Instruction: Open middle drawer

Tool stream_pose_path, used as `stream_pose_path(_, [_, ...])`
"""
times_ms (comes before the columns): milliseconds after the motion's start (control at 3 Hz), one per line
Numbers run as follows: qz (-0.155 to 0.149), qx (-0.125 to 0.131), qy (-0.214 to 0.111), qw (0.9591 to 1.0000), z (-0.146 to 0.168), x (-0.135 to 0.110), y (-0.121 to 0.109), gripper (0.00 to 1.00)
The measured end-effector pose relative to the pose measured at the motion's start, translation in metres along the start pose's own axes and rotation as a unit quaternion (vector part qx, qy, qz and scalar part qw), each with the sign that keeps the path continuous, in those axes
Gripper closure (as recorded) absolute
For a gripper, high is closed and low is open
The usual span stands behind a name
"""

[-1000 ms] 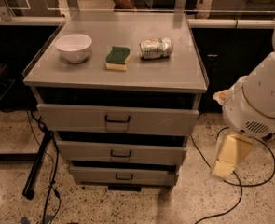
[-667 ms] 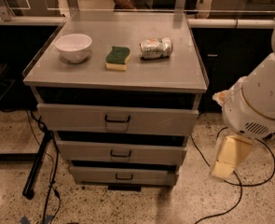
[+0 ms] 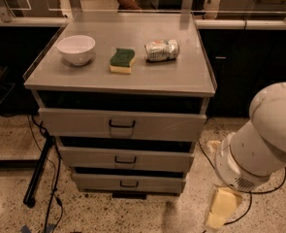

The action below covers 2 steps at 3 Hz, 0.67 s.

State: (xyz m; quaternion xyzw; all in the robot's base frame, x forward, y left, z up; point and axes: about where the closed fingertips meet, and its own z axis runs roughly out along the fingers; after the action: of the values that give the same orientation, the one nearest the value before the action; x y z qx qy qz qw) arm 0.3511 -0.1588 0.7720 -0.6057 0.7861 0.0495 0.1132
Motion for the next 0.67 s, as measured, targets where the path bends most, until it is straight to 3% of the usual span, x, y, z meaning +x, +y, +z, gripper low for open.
stream_pose_path(333, [0.002,0.005,-0.005,1.0,-0.003,0.0,0.0,0.0])
stream_pose_path(667, [0.014,0.006,-0.011,0.9998,0.024,-0.002,0.006,0.0])
